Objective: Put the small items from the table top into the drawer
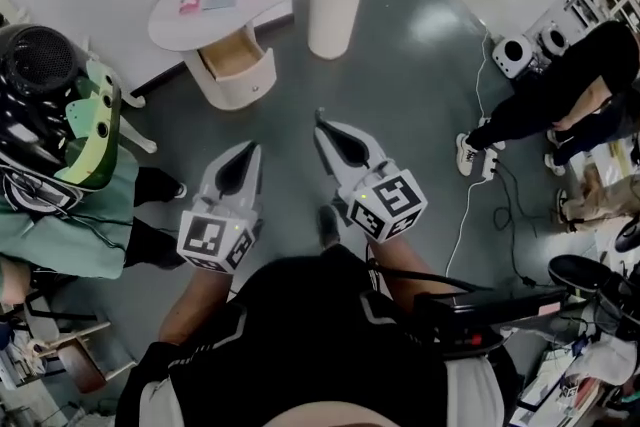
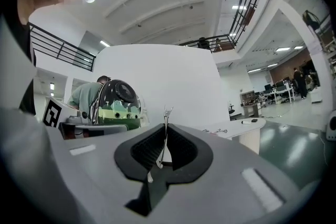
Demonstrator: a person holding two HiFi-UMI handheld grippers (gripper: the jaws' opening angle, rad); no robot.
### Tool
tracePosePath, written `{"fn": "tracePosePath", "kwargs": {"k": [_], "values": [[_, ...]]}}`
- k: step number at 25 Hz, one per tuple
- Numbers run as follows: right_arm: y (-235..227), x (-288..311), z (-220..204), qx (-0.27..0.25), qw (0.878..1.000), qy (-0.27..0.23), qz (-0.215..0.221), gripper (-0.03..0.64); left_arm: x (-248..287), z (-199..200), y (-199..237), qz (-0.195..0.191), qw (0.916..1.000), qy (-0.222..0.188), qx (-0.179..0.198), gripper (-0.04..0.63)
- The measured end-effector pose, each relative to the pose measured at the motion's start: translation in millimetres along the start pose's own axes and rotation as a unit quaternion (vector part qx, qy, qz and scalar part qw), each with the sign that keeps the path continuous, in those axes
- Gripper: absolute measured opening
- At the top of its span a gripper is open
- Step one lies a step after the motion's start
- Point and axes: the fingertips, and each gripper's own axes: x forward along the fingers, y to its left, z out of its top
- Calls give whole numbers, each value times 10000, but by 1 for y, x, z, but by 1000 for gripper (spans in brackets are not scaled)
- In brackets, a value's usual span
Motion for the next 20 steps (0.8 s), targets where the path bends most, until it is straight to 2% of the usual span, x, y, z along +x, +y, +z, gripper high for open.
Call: {"fn": "tracePosePath", "kwargs": {"k": [3,12,20], "values": [[-29,23,3,-27,9998,39,191,17,33,0,16,233,9997,15,-8,0],[-121,70,31,2,9978,-9,660,17,135,10,29,566,9983,125,95,0],[-181,101,28,162,9948,89,998,17,190,7,34,984,9950,157,70,0]]}}
